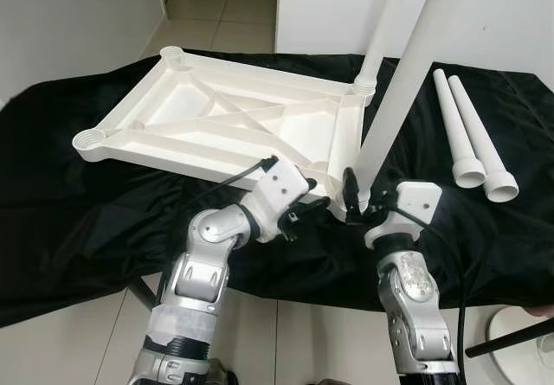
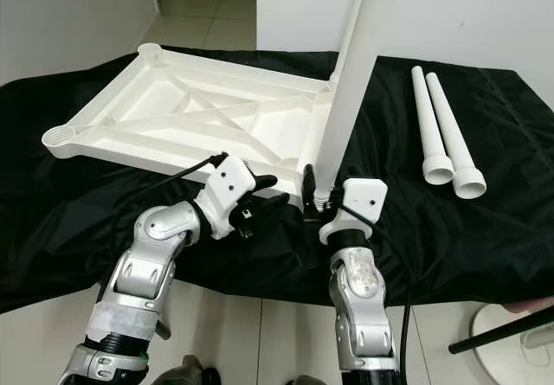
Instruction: Building children table
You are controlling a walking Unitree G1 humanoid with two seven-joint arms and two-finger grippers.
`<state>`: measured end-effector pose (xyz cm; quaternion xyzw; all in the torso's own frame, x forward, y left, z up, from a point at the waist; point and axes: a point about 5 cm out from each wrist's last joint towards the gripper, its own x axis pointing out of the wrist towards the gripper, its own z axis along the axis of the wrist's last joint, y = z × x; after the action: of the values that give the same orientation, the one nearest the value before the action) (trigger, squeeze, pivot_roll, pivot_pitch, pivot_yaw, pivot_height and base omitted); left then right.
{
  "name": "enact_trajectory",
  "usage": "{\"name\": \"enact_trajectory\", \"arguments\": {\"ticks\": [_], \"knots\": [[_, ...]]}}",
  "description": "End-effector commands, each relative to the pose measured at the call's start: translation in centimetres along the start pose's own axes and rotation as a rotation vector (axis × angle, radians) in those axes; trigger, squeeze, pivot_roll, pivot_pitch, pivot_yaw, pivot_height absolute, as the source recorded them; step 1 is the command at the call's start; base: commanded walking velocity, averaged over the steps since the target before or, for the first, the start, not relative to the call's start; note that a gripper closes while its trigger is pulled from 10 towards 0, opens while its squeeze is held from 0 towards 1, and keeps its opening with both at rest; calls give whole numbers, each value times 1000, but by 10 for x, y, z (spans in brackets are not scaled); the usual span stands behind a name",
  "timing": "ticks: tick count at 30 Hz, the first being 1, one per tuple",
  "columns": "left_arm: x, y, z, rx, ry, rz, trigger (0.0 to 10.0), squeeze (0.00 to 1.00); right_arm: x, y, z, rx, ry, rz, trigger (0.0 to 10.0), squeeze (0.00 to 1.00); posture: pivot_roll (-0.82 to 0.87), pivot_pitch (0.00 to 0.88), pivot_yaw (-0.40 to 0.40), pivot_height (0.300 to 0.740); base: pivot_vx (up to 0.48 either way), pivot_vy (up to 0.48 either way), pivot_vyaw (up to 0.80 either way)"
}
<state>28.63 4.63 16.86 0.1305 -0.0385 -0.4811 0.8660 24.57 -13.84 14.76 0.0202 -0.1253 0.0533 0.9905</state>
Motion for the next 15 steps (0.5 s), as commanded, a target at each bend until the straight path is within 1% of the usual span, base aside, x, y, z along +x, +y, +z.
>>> {"name": "enact_trajectory", "arguments": {"ticks": [1,2,5,7,8,10,12,14,15], "knots": [[-4,16,-2,-25,2,244,10000,0,-6,3,-3,0,6,41,0,0,-4,15,26,740,0,0,0],[-4,16,-2,-25,2,244,10000,0,-6,3,-3,0,6,41,0,0,-4,15,26,740,0,0,0],[-7,26,-1,-19,5,267,10000,0,-9,6,-8,-12,18,88,0,0,-6,13,31,740,0,0,0],[-7,27,-1,-18,4,271,10000,0,-9,6,-9,-13,21,99,0,0,-6,13,31,740,0,0,0],[-8,30,0,-19,2,278,10000,0,-9,7,-10,-6,30,112,10000,0,-4,12,35,740,0,0,0],[-8,31,0,-20,1,283,10000,0,-9,7,-11,-1,37,119,10000,0,-4,12,35,740,0,0,0],[-9,33,1,-21,0,288,10000,0,-9,9,-13,26,55,137,10000,0,-2,10,36,740,0,0,0],[-9,33,1,-21,0,288,10000,0,-9,9,-13,26,55,137,10000,0,-2,10,36,740,0,0,0],[-9,35,1,-22,-2,304,10000,0,-6,10,-15,56,74,192,10000,0,-1,5,36,740,0,0,0]]}}
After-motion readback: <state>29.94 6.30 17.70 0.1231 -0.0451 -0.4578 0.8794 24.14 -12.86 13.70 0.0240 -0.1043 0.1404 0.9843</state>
